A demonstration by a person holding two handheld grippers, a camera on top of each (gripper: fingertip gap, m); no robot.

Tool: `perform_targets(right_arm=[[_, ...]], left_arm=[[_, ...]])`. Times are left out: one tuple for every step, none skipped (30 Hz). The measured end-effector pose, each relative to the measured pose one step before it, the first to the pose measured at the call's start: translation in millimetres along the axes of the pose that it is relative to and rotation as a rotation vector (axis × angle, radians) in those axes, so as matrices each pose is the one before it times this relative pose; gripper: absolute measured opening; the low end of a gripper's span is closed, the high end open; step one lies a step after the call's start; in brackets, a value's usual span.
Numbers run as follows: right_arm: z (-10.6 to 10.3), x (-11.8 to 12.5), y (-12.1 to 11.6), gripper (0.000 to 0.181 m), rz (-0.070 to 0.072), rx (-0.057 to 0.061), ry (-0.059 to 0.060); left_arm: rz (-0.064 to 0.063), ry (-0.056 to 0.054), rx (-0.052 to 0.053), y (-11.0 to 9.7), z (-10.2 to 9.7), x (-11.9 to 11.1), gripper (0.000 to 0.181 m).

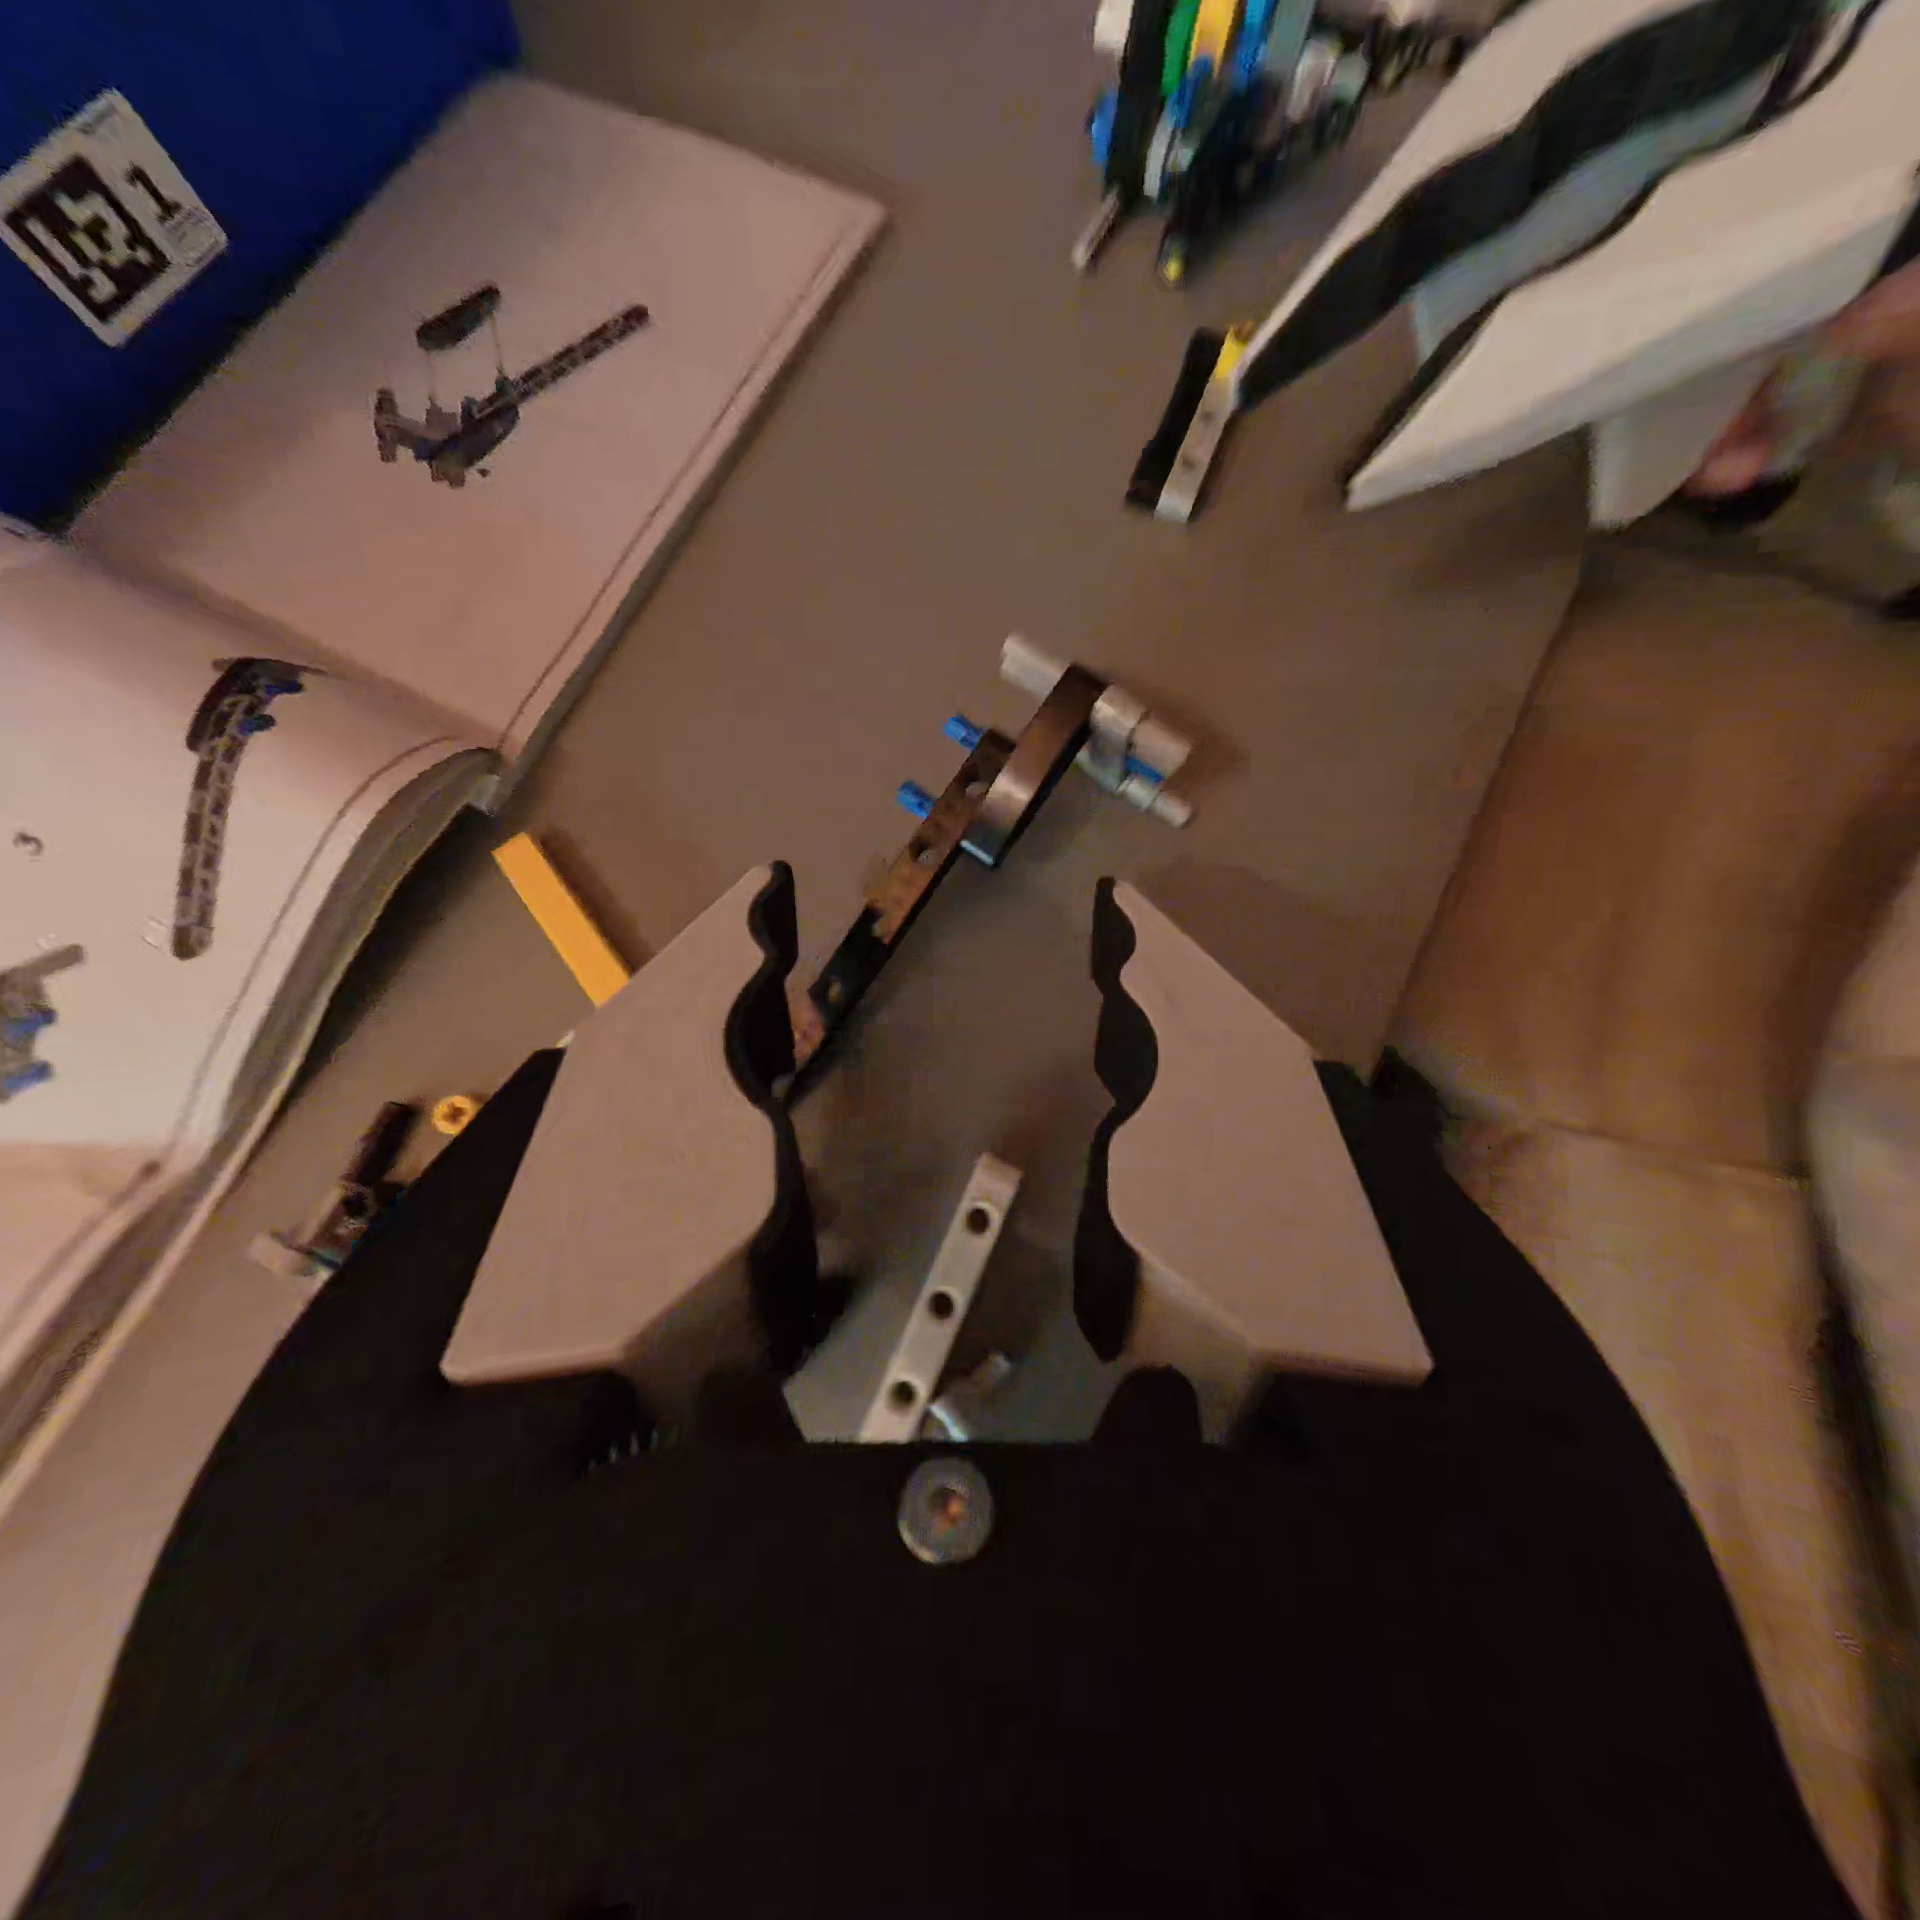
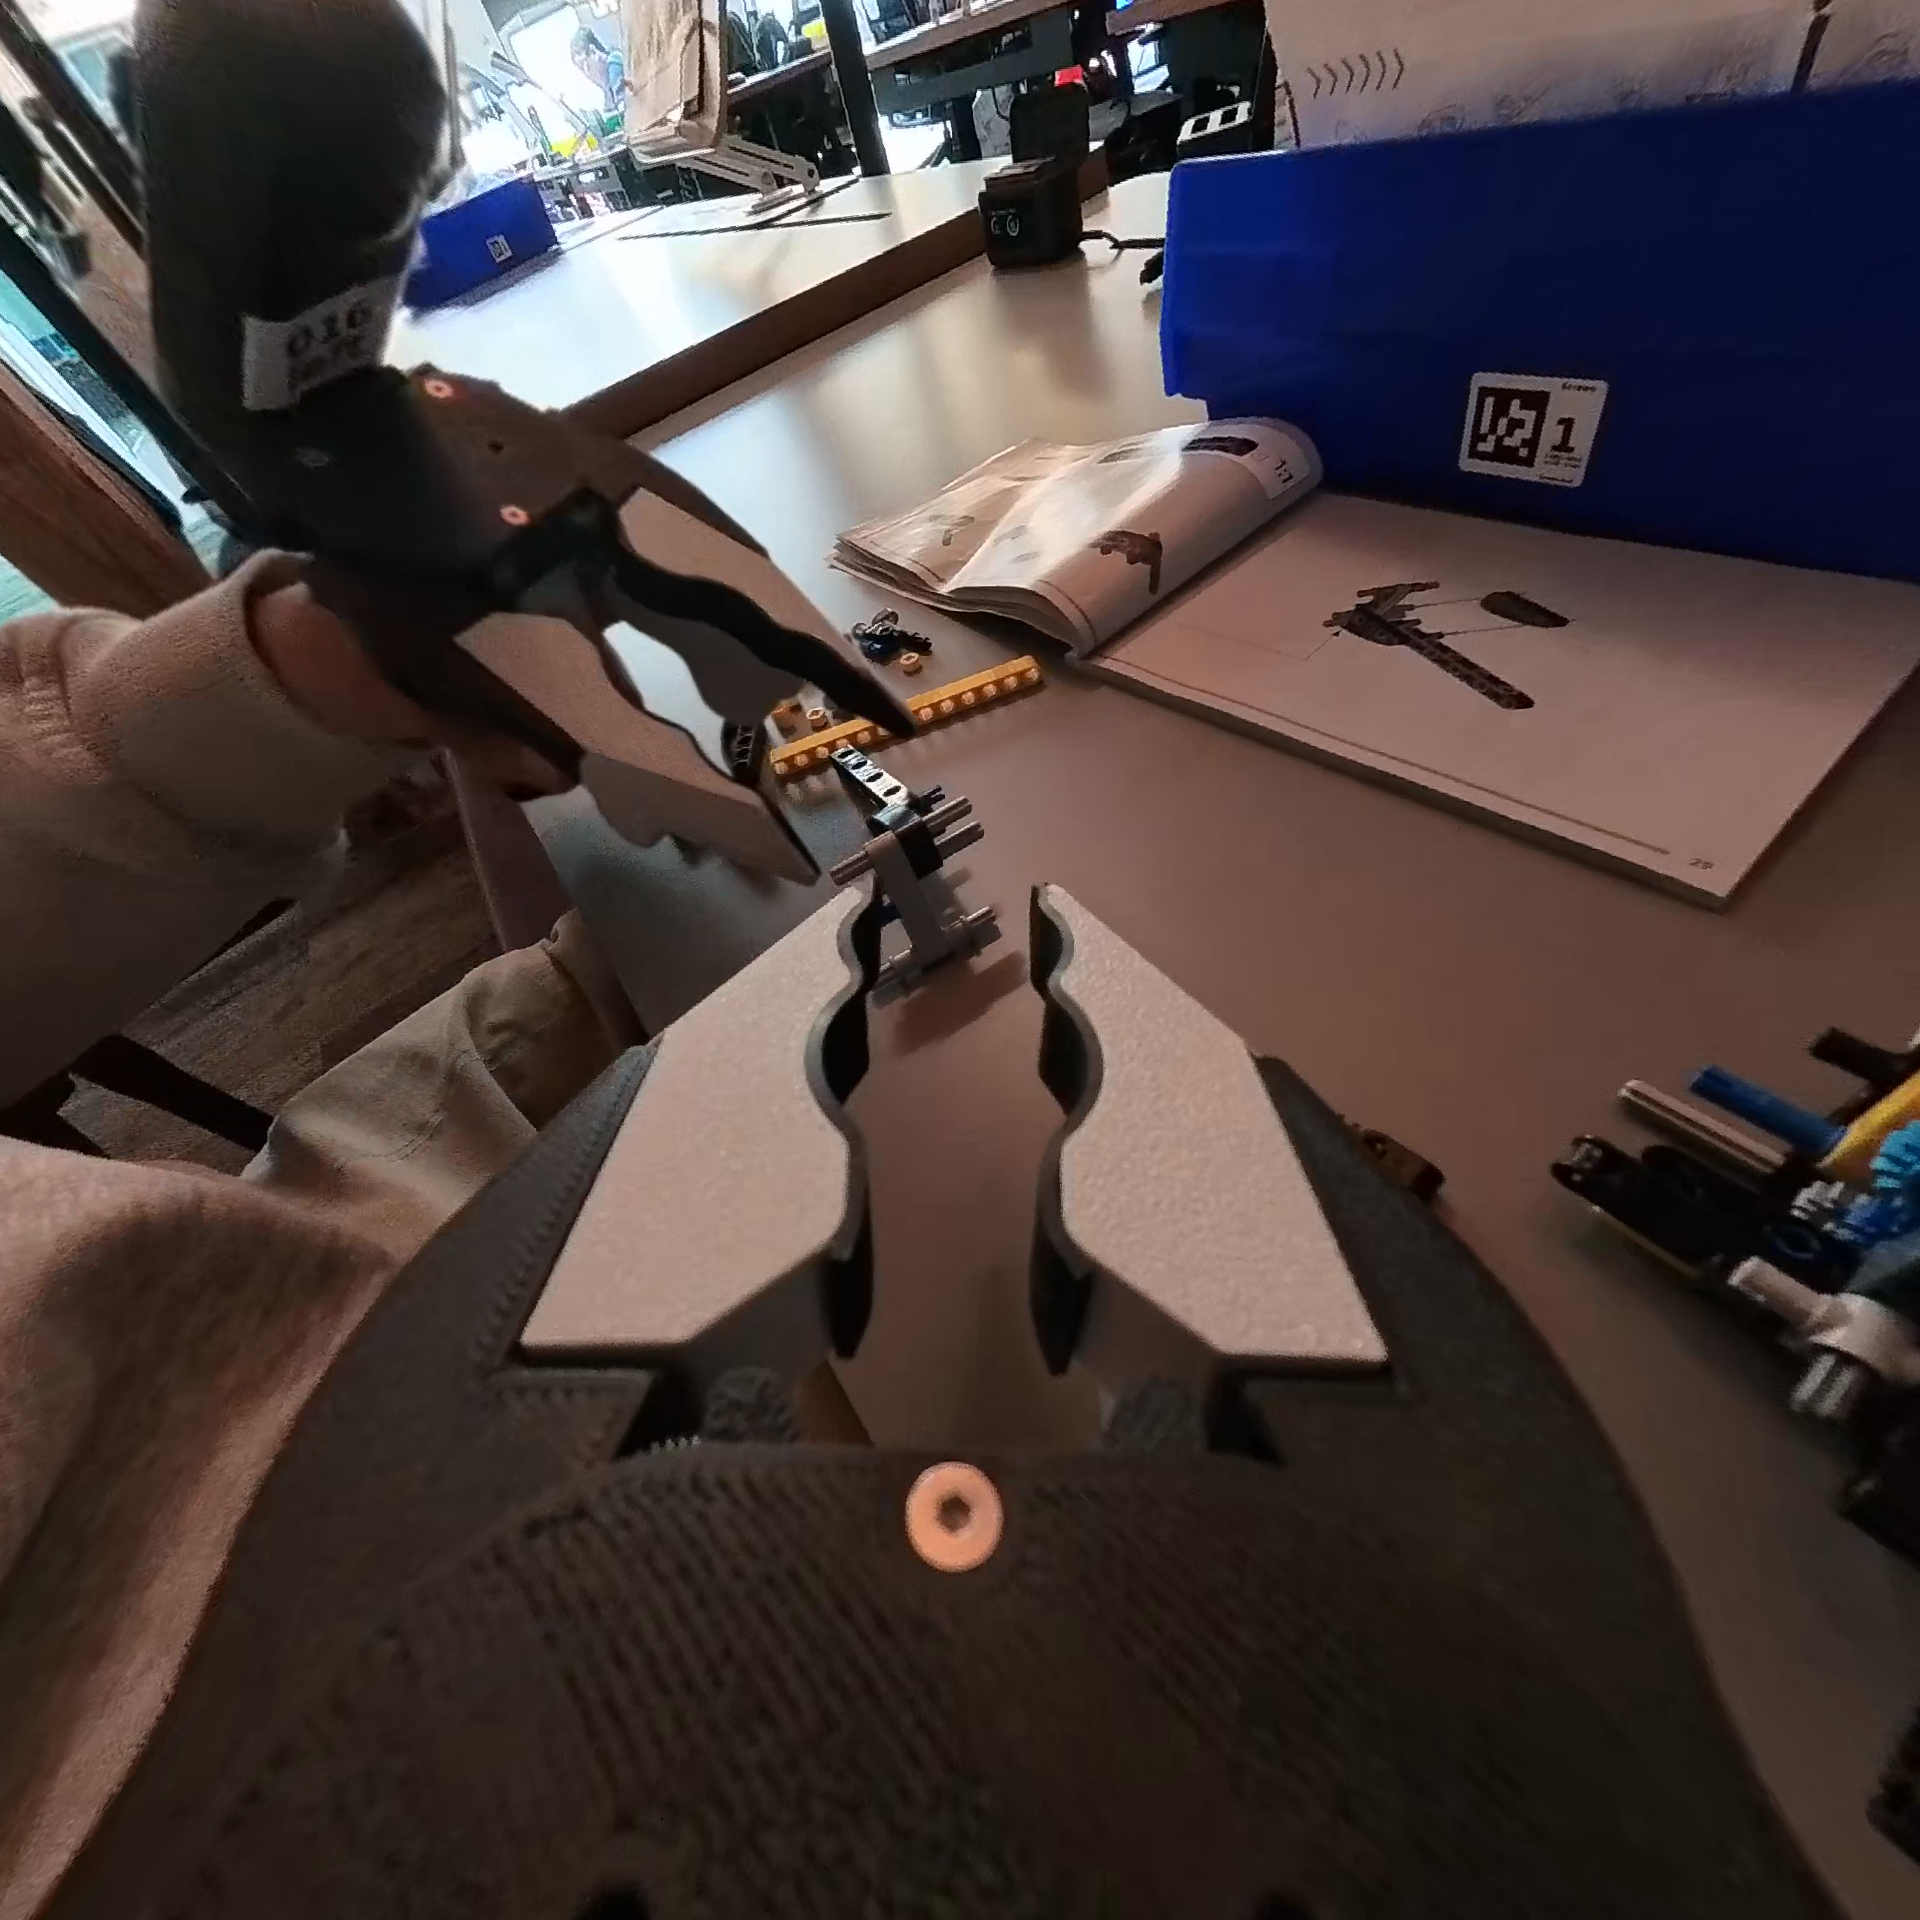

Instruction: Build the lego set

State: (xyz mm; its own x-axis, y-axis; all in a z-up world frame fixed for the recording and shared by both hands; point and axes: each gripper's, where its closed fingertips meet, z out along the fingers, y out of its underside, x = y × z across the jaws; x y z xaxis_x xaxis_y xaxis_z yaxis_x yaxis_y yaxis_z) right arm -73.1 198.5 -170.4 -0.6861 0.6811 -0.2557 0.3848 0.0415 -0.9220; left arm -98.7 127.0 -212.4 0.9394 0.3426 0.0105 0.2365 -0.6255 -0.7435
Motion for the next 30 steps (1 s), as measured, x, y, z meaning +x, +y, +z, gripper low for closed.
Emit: perform_targets(right_arm=[[-0.15, 0.22, -0.07, 0.027, -0.0008, 0.0002, 0.0014], [-0.07, 0.3, 0.0, 0.027, -0.0005, 0.0001, 0.0014], [-0.08, 0.28, 0.16, 0.027, -0.0001, -0.0005, 0.0012], [-0.02, 0.18, 0.19, 0.027, 0.0003, -0.0007, 0.0013], [-0.07, 0.21, 0.31, 0.027, 0.0006, -0.0008, 0.001], [-0.03, 0.23, 0.31, 0.027, 0.001, -0.0011, 0.0008], [-0.01, 0.19, 0.27, 0.027, 0.0011, -0.0009, 0.0006], [-0.04, 0.25, 0.18, 0.027, 0.0012, -0.0002, 0.0006], [-0.16, 0.25, 0.05, 0.027, 0.0012, 0.0004, 0.0007], [-0.17, 0.23, 0.07, 0.027, 0.0014, 0.0002, 0.0007], [-0.18, 0.18, 0.1, 0.027, 0.0017, 0.0001, 0.0005], [-0.08, 0.21, 0.12, 0.027, 0.0017, 0.0002, 0.0], [-0.08, 0.16, -0.04, 0.027, 0.001, 0.0001, 0.0002], [-0.04, 0.16, 0.03, 0.027, 0.0006, -0.0005, 0.0005], [-0.1, 0.32, 0.09, 0.027, 0.0005, -0.0012, 0.0006], [-0.25, 0.26, -0.13, 0.027, 0.0012, 0.0001, 0.0002], [-0.26, 0.29, -0.44, 0.027, 0.0027, 0.0021, -0.0008], [-0.15, 0.09, -0.28, 0.027, 0.0045, 0.002, -0.0022], [-0.05, 0.26, -0.09, 0.027, 0.005, 0.0003, -0.0023], [0.03, 0.25, 0.03, 0.027, 0.0043, -0.0005, -0.0018], [-0.1, 0.07, -0.13, 0.027, 0.003, 0.0001, -0.0014], [-0.02, -0.01, -0.23, 0.027, 0.002, 0.0011, -0.0015], [-0.16, -0.03, -0.11, 0.027, 0.0014, 0.0008, -0.001], [-0.14, 0.03, -0.07, 0.028, 0.0013, 0.0002, -0.0011], [-0.05, -0.19, -0.31, 0.028, 0.002, 0.001, -0.0026], [-0.21, -0.28, -0.38, 0.028, 0.0031, 0.0025, -0.0039], [-0.3, -0.29, -0.55, 0.028, 0.0053, 0.0034, -0.0047], [-0.42, -0.37, -0.71, 0.029, 0.0078, 0.0048, -0.0066], [-0.59, -0.38, -1.06, 0.029, 0.0102, 0.0069, -0.0084], [-0.68, -0.6, -1.41, 0.03, 0.0119, 0.0092, -0.0104]], left_arm=[[0.0306, -0.0056, -0.0165, 1.19, 2.24, -2.85, 0.054], [0.0167, 0.0079, -0.0016, -0.84, 1.63, -0.65, 0.053], [0.004, 0.0189, 0.0044, -1.54, 1.32, 1.02, 0.051], [-0.0026, 0.0262, 0.0017, -0.86, 1.51, 2.11, 0.05], [-0.0047, 0.0199, -0.0046, 0.45, 1.75, 1.29, 0.05], [-0.003, 0.0075, -0.0075, 1.16, 1.93, -0.18, 0.049], [0.0016, -0.0033, -0.0068, 1.46, 1.56, -1.36, 0.045], [0.0055, -0.0058, -0.0033, 1.36, 0.98, -1.37, 0.04], [0.0056, 0.0003, 0.0004, 0.8, 0.44, -0.04, 0.032], [0.0034, 0.0044, 0.0077, -0.24, -0.19, 0.6, 0.022], [-0.0011, 0.005, 0.0125, -1.14, -0.36, 0.65, 0.021], [-0.0037, 0.0065, 0.0139, -1.53, -0.55, 0.61, 0.019], [-0.0007, 0.0049, 0.0149, -1.91, -0.83, 0.58, 0.007], [0.0086, 0.0054, 0.022, -3.17, -1.26, 0.94, 0.005], [0.0084, -0.0066, 0.0245, -3.96, -1.43, -0.59, 0.004], [0.0085, 0.0065, 0.02, -3.37, -1.11, 1.41, 0.005], [0.0042, 0.0067, 0.0127, -2.53, -0.59, 1.53, 0.005], [0.0015, 0.0011, 0.0059, -1.4, 0.19, 0.71, 0.005], [0.0011, -0.0004, -0.0023, 0.31, 0.89, 0.56, 0.005], [0.0051, -0.0006, -0.0038, 0.67, 0.92, 0.67, 0.005], [0.008, -0.0039, 0.0028, -0.36, 0.52, 0.58, 0.005], [0.0077, -0.0017, 0.0054, -0.78, 0.24, 1.05, 0.005], [0.008, 0.0003, 0.0046, -0.86, 0.09, 1.2, 0.005], [0.0093, -0.004, 0.0082, -1.44, -0.1, 0.55, 0.005], [0.0108, -0.0034, 0.0112, -1.87, -0.1, 0.89, 0.005], [0.0106, -0.0007, 0.0123, -2.02, -0.27, 1.33, 0.005], [0.0091, -0.0024, 0.0116, -1.89, -0.22, 0.99, 0.005], [0.0087, -0.0034, 0.0126, -1.9, -0.4, 0.82, 0.005], [0.0089, -0.0003, 0.0143, -2.16, -0.66, 1.26, 0.005], [0.0091, 0.0014, 0.016, -2.4, -0.98, 1.41, 0.005]])
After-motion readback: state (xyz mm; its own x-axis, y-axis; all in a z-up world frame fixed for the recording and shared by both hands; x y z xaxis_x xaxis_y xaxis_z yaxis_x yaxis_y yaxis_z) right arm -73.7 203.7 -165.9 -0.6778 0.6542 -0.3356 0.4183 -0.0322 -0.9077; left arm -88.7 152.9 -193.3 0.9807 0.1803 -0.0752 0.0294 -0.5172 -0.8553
